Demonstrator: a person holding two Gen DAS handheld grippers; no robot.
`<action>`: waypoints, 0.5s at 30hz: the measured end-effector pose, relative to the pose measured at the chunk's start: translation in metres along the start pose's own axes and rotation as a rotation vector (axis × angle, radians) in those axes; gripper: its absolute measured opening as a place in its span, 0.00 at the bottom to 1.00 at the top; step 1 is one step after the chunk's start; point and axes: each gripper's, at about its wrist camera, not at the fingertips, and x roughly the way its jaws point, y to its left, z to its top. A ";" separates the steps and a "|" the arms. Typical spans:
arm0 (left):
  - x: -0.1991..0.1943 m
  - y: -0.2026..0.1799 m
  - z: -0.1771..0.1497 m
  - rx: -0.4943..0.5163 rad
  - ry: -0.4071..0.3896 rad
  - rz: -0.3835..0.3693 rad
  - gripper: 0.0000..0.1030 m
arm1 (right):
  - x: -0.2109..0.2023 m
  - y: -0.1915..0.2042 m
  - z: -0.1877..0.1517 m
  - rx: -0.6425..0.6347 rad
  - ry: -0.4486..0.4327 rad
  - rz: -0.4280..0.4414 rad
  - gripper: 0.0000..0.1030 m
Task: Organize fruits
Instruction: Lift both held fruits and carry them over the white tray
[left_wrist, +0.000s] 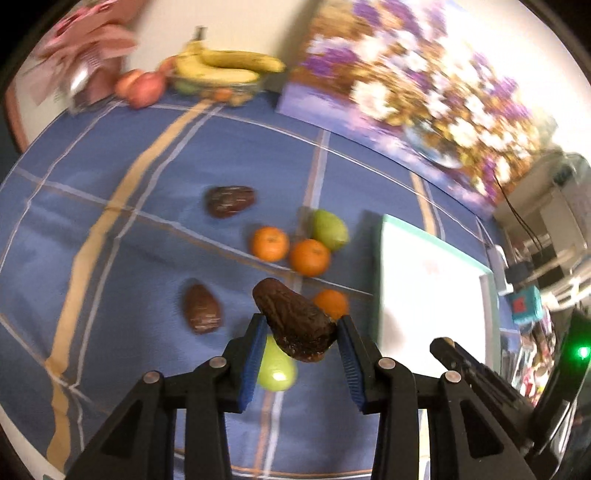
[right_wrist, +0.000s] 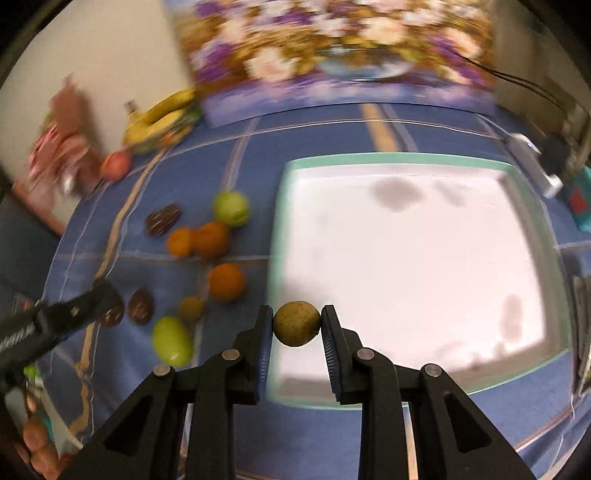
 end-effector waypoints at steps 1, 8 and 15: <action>0.003 -0.007 0.001 0.016 0.004 -0.005 0.40 | 0.000 -0.009 0.003 0.021 -0.001 -0.013 0.27; 0.031 -0.047 0.006 0.109 0.030 -0.025 0.41 | 0.002 -0.044 0.019 0.100 0.005 -0.060 0.27; 0.063 -0.083 0.007 0.174 0.064 -0.044 0.41 | 0.008 -0.074 0.035 0.134 0.022 -0.099 0.27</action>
